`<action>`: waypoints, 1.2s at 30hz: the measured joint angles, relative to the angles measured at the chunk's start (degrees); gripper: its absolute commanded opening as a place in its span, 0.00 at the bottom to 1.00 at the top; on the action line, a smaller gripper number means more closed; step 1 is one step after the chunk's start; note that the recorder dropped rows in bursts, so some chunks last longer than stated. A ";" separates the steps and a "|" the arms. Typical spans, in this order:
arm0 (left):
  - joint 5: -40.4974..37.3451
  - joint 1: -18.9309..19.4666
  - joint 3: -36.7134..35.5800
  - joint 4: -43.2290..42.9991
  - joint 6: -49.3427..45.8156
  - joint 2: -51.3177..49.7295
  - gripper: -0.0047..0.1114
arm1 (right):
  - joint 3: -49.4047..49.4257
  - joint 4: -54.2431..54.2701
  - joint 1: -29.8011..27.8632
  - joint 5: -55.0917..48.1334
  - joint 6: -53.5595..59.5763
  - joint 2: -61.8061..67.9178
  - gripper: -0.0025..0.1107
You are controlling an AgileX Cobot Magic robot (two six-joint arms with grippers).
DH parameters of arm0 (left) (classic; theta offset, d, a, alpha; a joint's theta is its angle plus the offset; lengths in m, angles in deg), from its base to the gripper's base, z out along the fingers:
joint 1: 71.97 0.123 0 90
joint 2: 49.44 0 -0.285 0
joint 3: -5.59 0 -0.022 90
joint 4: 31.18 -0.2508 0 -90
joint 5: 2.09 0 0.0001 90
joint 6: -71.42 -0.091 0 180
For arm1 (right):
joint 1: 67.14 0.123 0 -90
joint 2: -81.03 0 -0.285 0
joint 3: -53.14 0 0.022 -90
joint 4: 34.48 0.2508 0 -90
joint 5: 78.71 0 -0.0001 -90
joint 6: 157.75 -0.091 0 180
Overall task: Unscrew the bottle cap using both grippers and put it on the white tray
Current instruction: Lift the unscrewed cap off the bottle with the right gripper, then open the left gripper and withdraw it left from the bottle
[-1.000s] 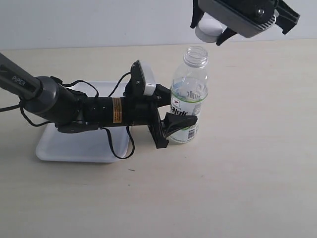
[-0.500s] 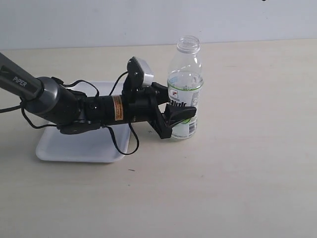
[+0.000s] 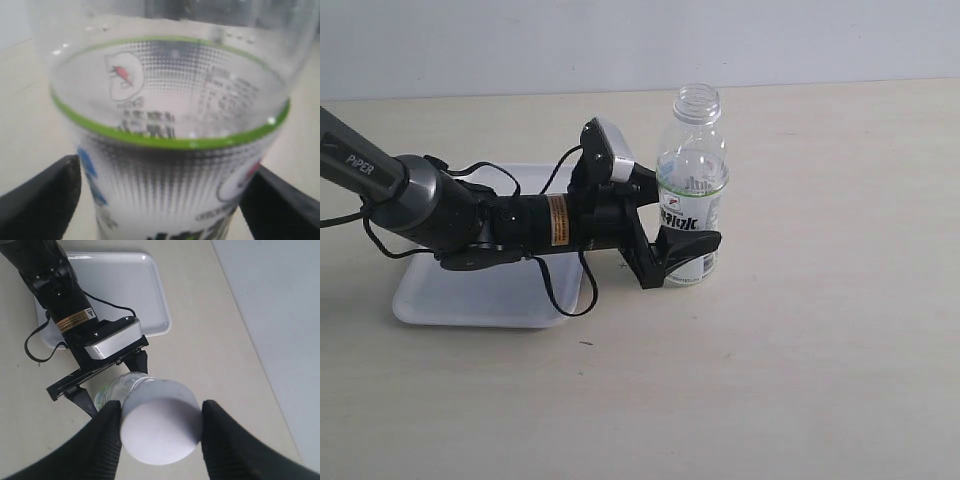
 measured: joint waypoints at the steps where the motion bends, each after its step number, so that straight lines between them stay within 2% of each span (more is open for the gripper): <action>1: 0.00 0.00 0.00 0.00 0.00 0.00 0.83 | 0.00 0.11 0.00 0.00 -0.11 0.00 0.02; 8: -0.38 2.01 0.00 -4.88 1.48 0.15 0.84 | 0.00 0.52 0.00 0.00 -1.65 0.00 0.02; 12: -0.76 5.13 0.00 -11.59 7.67 2.01 0.82 | 0.00 3.25 0.00 0.00 -2.12 0.00 0.02; 14: -0.76 6.75 0.00 -14.56 11.22 3.15 0.78 | 0.00 5.56 0.00 0.12 -2.24 0.00 0.02; 16: -0.76 8.04 0.00 -17.84 14.40 4.13 0.71 | 0.00 7.64 0.00 1.03 -2.36 0.00 0.02; 19: -1.46 9.47 0.00 -23.18 17.10 5.31 0.54 | 0.00 9.60 0.00 1.86 -2.36 0.00 0.02; 25: -2.73 12.71 0.00 -36.06 21.13 6.45 0.04 | 0.00 14.13 0.00 2.03 -2.45 1.19 0.02; 30: -2.87 17.57 -0.22 -38.03 27.33 8.39 0.04 | 0.00 15.53 1.98 2.27 -2.73 2.97 0.02; 36: -5.16 23.81 -0.32 -32.71 36.49 9.81 0.04 | 0.00 11.19 9.67 5.61 -11.04 7.43 0.02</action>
